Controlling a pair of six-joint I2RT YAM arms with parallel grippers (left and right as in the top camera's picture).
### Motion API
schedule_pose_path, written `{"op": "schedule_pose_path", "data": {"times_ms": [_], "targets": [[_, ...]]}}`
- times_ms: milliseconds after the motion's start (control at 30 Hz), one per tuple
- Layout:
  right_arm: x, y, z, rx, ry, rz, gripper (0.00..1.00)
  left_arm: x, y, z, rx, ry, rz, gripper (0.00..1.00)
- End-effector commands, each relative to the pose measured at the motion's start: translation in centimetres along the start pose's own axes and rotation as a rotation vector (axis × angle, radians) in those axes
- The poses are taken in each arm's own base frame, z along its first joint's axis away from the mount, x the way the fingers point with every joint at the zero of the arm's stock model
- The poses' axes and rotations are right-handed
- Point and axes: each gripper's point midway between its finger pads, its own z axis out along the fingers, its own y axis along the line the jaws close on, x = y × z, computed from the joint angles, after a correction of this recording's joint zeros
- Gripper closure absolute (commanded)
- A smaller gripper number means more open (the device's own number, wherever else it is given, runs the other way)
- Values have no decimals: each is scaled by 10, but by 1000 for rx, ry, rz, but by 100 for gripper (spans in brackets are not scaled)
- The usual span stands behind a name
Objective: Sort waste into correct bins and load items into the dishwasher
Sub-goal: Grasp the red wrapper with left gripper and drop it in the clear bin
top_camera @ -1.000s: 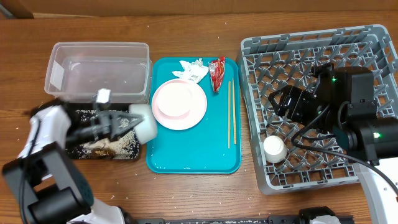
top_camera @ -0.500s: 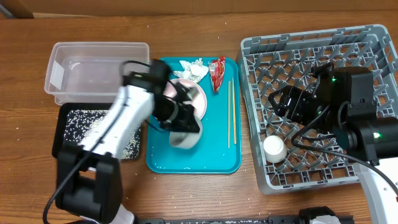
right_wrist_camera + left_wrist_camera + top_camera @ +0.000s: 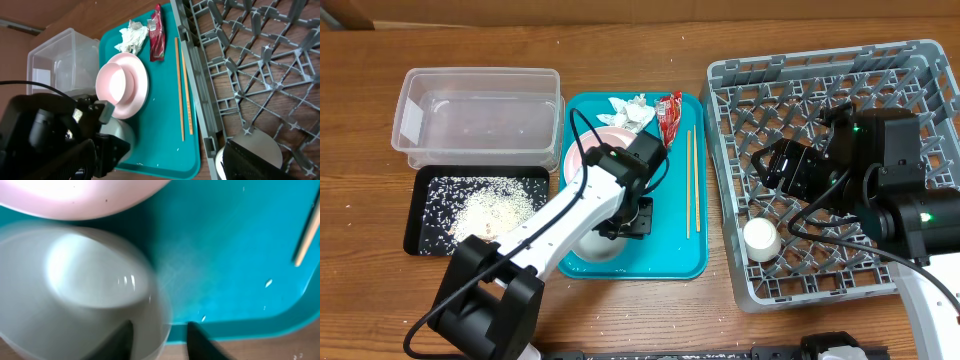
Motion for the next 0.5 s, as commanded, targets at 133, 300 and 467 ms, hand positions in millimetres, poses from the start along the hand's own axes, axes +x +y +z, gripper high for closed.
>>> {"op": "schedule_pose_path", "data": {"times_ms": [133, 300, 467], "targets": [[-5, 1, -3, 0, -21, -9, 13, -17, -9, -28, 30, -57, -42, 47], [-6, 0, -3, 9, -26, -9, 12, -79, -22, -83, 106, -290, 49, 28], [-6, 0, -3, 9, -24, -8, 12, -162, -15, -116, 90, -613, 125, 20]]}}
